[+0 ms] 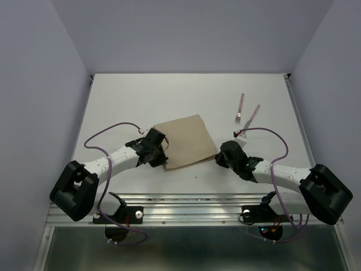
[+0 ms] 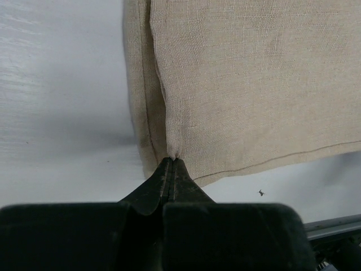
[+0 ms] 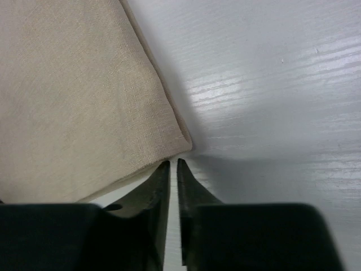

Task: Fold the napkin into a case and place the utensils inside
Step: Smooth out the lower triangle-folded napkin at the center of the board.

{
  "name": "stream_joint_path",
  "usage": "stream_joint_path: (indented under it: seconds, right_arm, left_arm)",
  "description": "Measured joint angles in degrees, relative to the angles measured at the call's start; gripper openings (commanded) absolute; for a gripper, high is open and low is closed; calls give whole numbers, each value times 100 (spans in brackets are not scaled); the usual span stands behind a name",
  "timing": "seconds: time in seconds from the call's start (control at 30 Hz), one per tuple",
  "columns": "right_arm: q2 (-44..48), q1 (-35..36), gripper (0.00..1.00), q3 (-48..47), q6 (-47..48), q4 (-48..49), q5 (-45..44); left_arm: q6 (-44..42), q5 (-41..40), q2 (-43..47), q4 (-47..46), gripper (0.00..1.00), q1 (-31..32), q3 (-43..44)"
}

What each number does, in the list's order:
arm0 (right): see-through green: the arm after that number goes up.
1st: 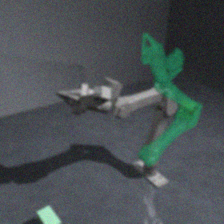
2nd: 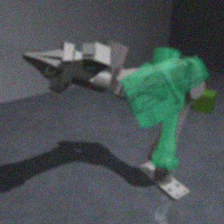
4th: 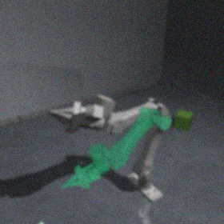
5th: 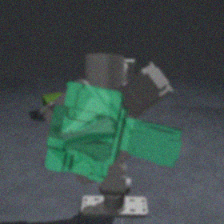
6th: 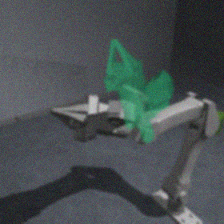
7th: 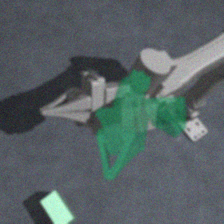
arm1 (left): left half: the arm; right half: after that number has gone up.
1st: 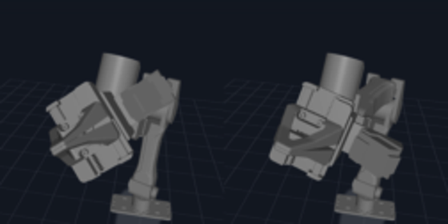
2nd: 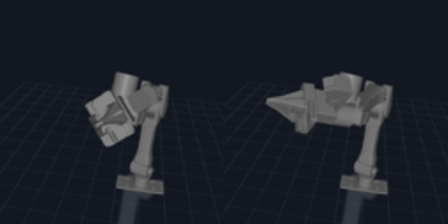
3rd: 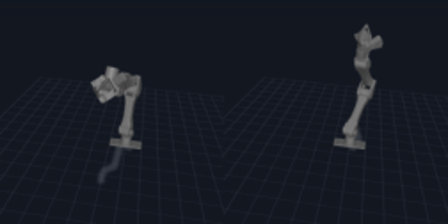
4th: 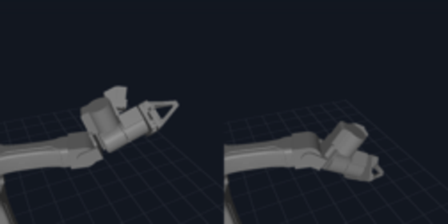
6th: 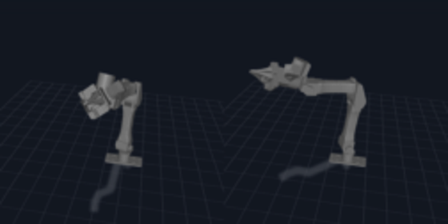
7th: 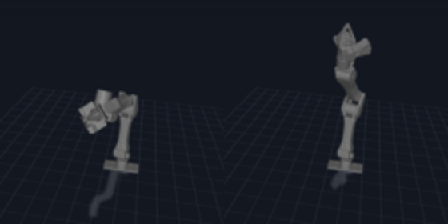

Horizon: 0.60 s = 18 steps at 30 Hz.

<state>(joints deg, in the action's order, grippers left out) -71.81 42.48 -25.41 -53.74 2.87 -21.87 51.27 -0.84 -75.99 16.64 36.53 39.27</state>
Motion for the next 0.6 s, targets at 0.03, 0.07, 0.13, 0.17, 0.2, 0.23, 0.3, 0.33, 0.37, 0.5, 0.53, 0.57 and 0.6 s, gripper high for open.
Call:
stream_joint_path:
  seconds: [0.03, 0.07, 0.13, 0.17, 0.2, 0.23, 0.3, 0.33, 0.37, 0.5, 0.53, 0.57, 0.6]
  right_arm:
    - [0, 0, 24, 0, 35, -4, 2]
    - [9, 0, 27, 2, 42, -20, 2]
    - [146, -2, 31, 37, 170, -92, 103]
    - [249, -2, 35, 66, 234, -118, 155]
    - [396, 0, 37, 101, 291, -144, 203]
    - [577, 0, 39, 120, 343, -177, 258]
    - [839, -2, 45, 127, 479, -216, 345]
    - [986, -4, 47, 129, 542, -225, 389]
    - [1086, -20, 52, 129, 599, -223, 431]
    - [811, -319, 63, 28, 890, -203, 848]
    - [612, -407, 64, -39, 938, -221, 955]
    - [433, -474, 64, -101, 992, -236, 1049]
    - [136, -595, 64, -199, 1067, -245, 1196]
  left_arm:
    - [-15, -4, -2, -15, 0, 2, -13]
    - [-22, -11, -2, -11, 0, 2, -22]
    - [-42, -35, -4, -13, 0, 2, -33]
    - [-46, -50, -4, -9, 0, 0, -39]
    - [-50, -66, -4, -11, 0, 0, -39]
    - [-57, -76, -4, -11, 0, 0, -39]
    - [-63, -92, -4, -11, 0, 0, -42]
    - [-63, -94, -4, -11, 0, 0, -42]
    - [-63, -98, -4, -11, 0, 0, -42]
    - [-63, -116, -7, -13, 0, 0, -52]
    - [-63, -120, -11, -11, 0, 0, -55]
    - [-63, -125, -15, -11, 0, 0, -57]
    - [-63, -127, -28, -11, 0, 0, -59]
